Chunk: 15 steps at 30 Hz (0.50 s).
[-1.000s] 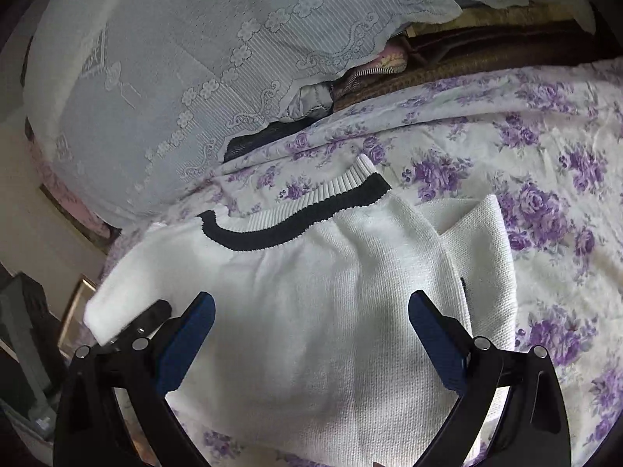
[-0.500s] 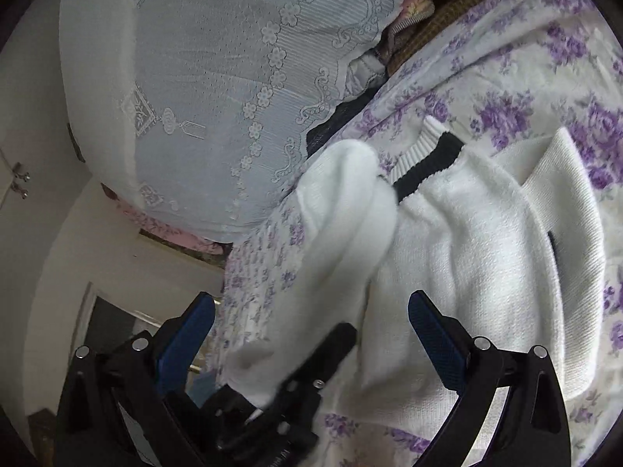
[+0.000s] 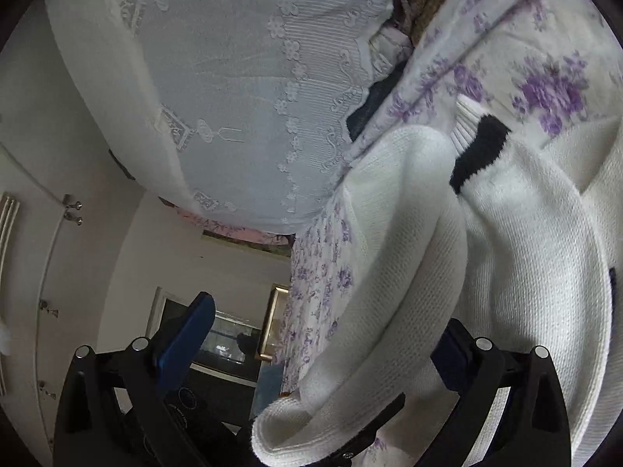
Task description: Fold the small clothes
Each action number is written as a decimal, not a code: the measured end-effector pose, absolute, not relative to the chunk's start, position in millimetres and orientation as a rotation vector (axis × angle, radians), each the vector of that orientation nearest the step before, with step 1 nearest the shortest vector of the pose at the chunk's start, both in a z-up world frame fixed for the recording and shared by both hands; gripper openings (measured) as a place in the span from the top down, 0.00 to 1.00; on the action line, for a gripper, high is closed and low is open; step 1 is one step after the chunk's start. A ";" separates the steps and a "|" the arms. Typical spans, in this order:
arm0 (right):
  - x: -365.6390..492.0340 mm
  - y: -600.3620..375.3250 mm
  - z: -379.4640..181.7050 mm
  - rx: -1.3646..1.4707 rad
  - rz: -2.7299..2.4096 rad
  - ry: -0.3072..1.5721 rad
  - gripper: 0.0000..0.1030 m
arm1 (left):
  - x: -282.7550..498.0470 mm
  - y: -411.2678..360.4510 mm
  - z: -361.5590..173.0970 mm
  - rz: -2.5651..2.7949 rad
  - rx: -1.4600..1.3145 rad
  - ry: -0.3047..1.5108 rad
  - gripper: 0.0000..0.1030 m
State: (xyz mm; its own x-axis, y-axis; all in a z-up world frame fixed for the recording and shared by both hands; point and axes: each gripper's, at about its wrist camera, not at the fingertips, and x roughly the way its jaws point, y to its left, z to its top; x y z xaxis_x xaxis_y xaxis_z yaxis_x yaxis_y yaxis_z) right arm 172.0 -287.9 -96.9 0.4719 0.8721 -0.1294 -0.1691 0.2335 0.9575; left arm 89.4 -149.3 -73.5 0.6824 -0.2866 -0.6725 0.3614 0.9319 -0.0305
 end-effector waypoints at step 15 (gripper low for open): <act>170.0 -354.5 -124.0 1.181 0.658 0.776 0.03 | 92.5 -201.4 -107.5 -0.429 0.183 0.793 0.74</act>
